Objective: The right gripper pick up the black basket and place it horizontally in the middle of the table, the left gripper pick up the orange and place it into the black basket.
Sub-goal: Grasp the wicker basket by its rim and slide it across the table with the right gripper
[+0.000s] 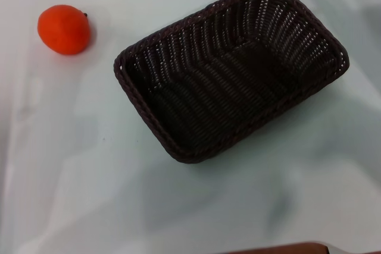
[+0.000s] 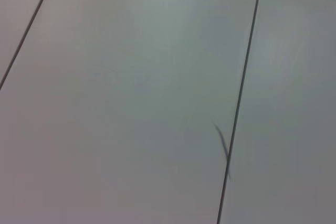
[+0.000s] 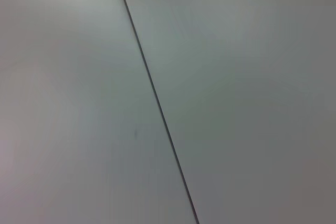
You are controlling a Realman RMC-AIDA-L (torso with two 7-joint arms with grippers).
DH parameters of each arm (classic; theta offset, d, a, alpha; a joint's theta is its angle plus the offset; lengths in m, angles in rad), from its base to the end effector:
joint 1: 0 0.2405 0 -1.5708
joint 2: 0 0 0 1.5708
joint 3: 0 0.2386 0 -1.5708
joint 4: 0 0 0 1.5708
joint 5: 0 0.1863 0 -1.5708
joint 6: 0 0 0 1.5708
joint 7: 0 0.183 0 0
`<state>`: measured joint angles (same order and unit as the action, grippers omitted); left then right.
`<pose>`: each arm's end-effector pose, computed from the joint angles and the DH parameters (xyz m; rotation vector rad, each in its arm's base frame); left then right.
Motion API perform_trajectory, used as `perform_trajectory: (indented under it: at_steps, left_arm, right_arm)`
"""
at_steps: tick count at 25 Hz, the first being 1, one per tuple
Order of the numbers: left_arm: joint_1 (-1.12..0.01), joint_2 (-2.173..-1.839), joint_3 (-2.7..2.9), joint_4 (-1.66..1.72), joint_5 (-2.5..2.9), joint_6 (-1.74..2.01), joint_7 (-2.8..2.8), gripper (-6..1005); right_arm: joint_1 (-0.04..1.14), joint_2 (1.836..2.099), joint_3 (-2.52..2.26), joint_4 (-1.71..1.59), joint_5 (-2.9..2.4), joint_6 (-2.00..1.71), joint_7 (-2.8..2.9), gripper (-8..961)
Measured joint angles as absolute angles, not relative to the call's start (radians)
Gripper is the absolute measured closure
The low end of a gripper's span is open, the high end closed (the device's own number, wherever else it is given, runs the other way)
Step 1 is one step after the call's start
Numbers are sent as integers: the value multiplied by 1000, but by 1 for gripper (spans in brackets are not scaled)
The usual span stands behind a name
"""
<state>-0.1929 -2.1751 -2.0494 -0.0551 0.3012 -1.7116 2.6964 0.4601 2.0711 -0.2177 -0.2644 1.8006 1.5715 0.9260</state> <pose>-0.2989 0.2479 0.0488 -1.3009 -0.5133 -1.0661 0.2553 0.3421 0.0875 -0.5343 -1.5685 -1.1435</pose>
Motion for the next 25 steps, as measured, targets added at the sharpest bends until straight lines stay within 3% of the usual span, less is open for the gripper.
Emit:
perform_trajectory:
  at_steps: [14,17,25]
  left_arm:
    - [-193,-2175,-2057,-56,296,-1714,2693,92]
    - [-194,-2175,-2057,-59,296,-1718,2693,91]
    - [-195,-2173,-2061,-59,296,-1708,2694,91]
  right_arm:
    - [480,2071,-244,-281,1801,1531,947,107]
    - [481,2060,-275,-298,1801,1506,984,108]
    - [441,2032,-509,-745,1512,1397,1601,110]
